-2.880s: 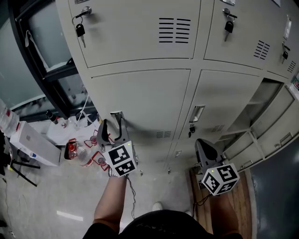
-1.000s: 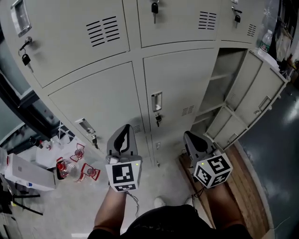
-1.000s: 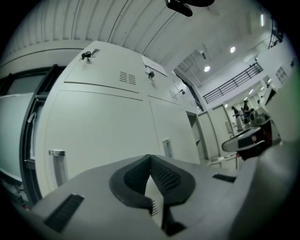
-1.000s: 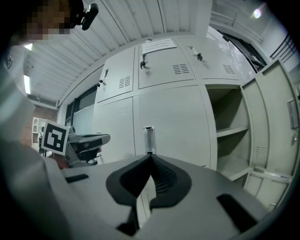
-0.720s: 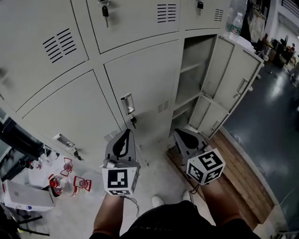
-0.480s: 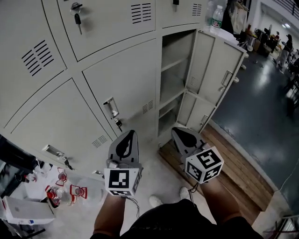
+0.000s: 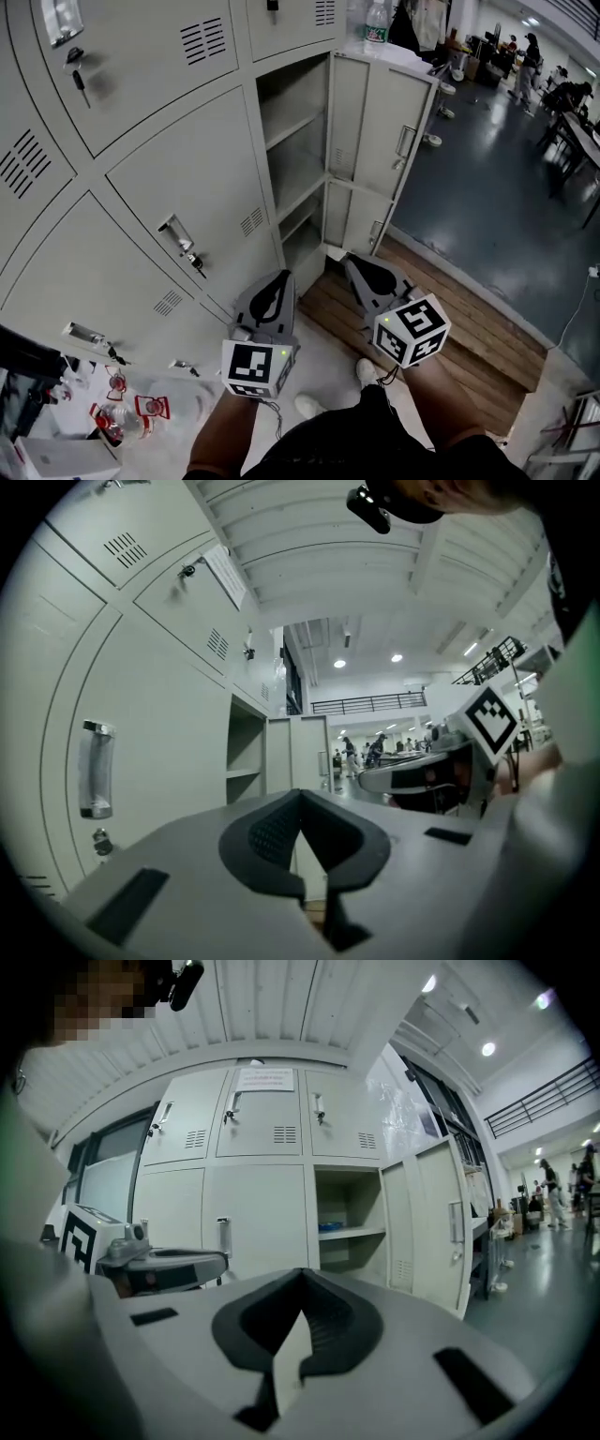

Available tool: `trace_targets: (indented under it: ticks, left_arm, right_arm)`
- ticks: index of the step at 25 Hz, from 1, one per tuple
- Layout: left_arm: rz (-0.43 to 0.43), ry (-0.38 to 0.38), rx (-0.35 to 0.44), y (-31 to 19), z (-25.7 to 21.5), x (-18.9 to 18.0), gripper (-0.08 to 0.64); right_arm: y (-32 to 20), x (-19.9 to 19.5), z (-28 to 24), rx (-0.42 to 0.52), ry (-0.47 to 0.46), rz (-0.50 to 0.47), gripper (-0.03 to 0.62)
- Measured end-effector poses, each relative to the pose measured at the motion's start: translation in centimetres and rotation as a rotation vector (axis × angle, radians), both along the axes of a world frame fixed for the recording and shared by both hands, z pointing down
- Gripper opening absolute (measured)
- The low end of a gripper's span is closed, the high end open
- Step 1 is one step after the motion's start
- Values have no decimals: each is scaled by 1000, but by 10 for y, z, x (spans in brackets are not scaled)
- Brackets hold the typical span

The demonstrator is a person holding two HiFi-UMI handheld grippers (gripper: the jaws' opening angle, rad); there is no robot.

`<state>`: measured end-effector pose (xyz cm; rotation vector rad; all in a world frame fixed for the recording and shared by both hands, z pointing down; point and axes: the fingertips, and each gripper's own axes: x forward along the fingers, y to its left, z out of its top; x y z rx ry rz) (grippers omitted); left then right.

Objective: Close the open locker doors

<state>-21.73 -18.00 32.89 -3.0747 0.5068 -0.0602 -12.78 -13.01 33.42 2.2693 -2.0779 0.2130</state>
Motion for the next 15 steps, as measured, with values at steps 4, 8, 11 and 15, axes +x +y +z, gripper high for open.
trace_targets:
  ticks: [4,8,11,15]
  left_arm:
    - [50,-5,-8,20,3,26,5]
    - [80,-1,-42,35,5,50,5]
    - [90,-4,-54,42,6,68,5]
    - [101,-30,-49,53,8,93,5]
  right_arm:
    - [16,22,4,2,-10,28,-6]
    - [29,46,5,10,-19,47,-6]
    - [36,65,4,15,-16,55,-6]
    - [43,92,4,13,-17,51,-6]
